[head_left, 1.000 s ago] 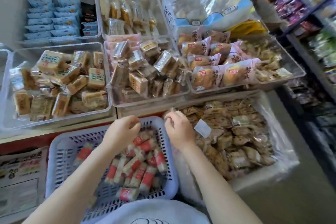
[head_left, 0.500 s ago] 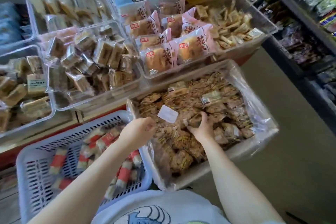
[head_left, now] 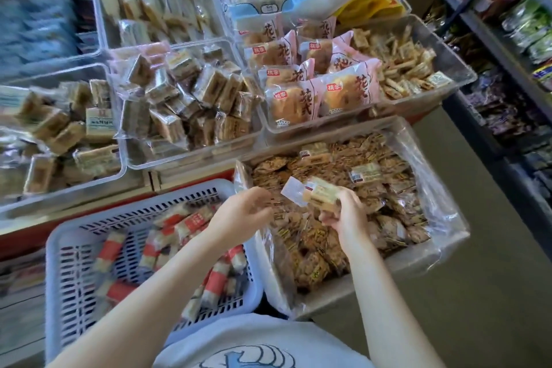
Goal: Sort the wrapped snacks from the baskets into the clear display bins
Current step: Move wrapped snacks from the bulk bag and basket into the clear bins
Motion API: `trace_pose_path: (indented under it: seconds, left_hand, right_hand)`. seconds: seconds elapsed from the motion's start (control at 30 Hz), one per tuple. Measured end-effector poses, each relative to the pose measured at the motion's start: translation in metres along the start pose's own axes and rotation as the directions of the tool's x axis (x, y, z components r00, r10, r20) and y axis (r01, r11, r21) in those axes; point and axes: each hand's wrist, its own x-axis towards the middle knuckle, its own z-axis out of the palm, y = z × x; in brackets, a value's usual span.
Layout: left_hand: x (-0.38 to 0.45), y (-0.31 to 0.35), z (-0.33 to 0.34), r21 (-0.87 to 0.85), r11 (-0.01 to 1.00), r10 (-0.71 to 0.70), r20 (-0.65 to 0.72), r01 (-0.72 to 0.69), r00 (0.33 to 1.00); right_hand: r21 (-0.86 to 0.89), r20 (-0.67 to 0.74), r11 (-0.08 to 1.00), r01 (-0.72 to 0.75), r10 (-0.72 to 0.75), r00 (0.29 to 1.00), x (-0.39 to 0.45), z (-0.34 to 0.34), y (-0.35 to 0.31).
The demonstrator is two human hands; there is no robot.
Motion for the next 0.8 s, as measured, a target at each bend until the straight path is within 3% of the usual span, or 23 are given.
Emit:
trace_pose_path:
  seconds: [0.13,0.23,0.4,0.47,0.53,0.63,0.7,0.8]
  left_hand:
    - [-0.026,-0.014,-0.04,-0.207,0.973,0.083,-0.089,-0.099,0.993]
    - [-0.047,-0.036,-0.077,-0.147,0.978,0.122,-0.16,-0.145,0.98]
    - [-0.089,-0.104,-0.136,-0.234,0.971,-0.109,-0.276,0.043,0.955]
    - [-0.106,-0.137,-0.154,-0.299,0.948,-0.207,-0.332,0.105,0.92]
    - [-0.121,-0.166,-0.172,-0.356,0.921,-0.299,-0.393,0.155,0.87]
    - [-0.133,-0.201,-0.198,-0.394,0.898,-0.375,-0.458,0.194,0.806]
    - [-0.129,-0.221,-0.216,-0.421,0.891,-0.387,-0.512,0.169,0.767]
    - [-0.111,-0.24,-0.247,-0.403,0.909,-0.365,-0.652,0.103,0.665]
  right_hand:
    - [-0.149,0.279,0.984,0.096,-0.052,0.959,-0.04,0.072,-0.017]
    - [-0.221,0.471,0.966,0.131,-0.012,0.882,-0.061,0.133,-0.017]
    - [-0.311,0.595,0.917,0.248,-0.016,0.803,-0.094,0.238,-0.004]
    - [-0.353,0.614,0.86,0.368,-0.084,0.785,-0.106,0.274,-0.001]
    - [-0.434,0.629,0.724,0.536,-0.183,0.756,-0.114,0.308,0.004]
    - [-0.551,0.71,0.318,0.772,-0.307,0.634,-0.105,0.354,0.021]
    - [-0.608,0.749,0.095,0.788,-0.26,0.609,-0.095,0.376,0.036]
    - [-0.636,0.751,-0.044,0.771,-0.266,0.604,-0.086,0.386,0.051]
